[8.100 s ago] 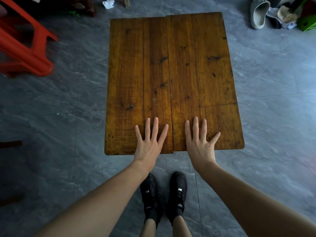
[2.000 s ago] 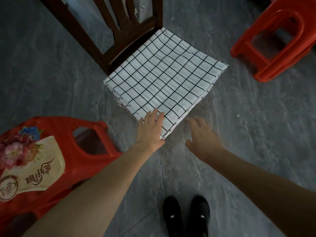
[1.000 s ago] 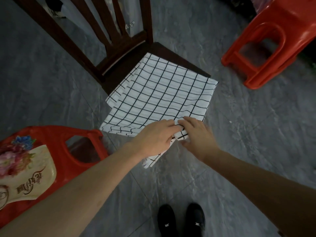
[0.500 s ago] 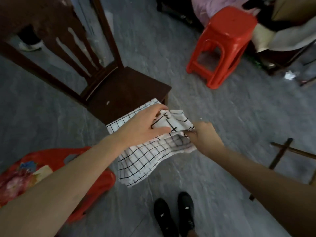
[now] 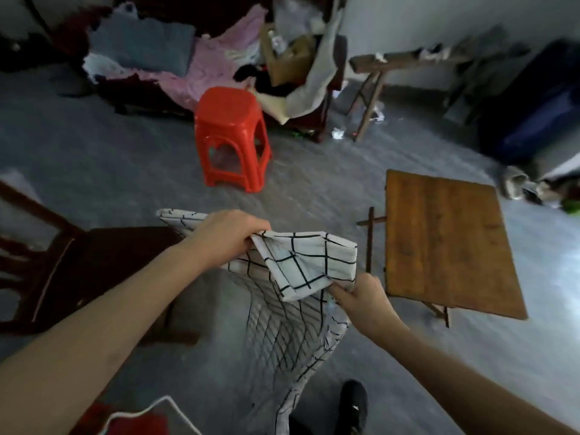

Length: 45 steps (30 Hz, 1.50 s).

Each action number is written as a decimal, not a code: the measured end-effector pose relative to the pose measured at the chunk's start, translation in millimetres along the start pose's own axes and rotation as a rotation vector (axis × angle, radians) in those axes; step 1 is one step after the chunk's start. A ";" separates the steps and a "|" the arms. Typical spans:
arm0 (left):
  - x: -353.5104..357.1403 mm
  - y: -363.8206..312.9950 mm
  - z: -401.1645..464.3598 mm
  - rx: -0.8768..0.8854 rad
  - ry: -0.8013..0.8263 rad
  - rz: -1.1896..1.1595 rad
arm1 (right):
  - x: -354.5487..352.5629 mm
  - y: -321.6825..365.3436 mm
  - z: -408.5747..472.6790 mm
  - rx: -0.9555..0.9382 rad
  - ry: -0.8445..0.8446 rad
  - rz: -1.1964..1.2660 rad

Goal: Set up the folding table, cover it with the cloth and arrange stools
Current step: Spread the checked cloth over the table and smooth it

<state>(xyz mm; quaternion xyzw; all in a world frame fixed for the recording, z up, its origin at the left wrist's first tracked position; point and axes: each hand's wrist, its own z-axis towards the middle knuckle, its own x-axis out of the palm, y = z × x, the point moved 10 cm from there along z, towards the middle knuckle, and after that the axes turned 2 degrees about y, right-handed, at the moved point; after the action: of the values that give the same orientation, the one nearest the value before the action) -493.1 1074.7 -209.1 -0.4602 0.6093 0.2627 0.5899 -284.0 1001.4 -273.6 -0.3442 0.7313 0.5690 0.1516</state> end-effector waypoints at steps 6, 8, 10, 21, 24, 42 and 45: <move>-50.3 -134.3 83.2 0.252 -0.128 0.031 | -118.3 -41.3 -51.0 0.030 -0.207 0.174; -59.9 -177.2 105.6 0.279 -0.166 -0.016 | -154.2 -60.1 -68.7 0.030 -0.254 0.227; -67.0 -222.4 125.6 0.297 -0.224 -0.068 | -190.9 -77.4 -88.8 0.025 -0.300 0.268; -98.8 -487.6 174.8 0.644 -0.374 -0.095 | -358.2 -189.3 -175.0 0.092 -0.535 0.331; -98.7 -536.6 184.3 0.711 -0.397 -0.074 | -385.6 -212.8 -190.9 0.119 -0.580 0.336; -90.2 -578.0 271.0 0.710 -0.151 -0.245 | -508.7 -295.1 -234.1 0.150 -0.925 0.482; -93.2 -557.5 296.3 0.719 -0.077 -0.201 | -531.4 -318.2 -230.3 0.200 -0.988 0.460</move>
<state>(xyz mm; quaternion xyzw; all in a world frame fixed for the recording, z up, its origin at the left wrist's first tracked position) 122.6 1109.3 -44.6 -0.2707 0.5920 -0.0102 0.7591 351.3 924.8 -108.6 0.1485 0.6799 0.6090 0.3805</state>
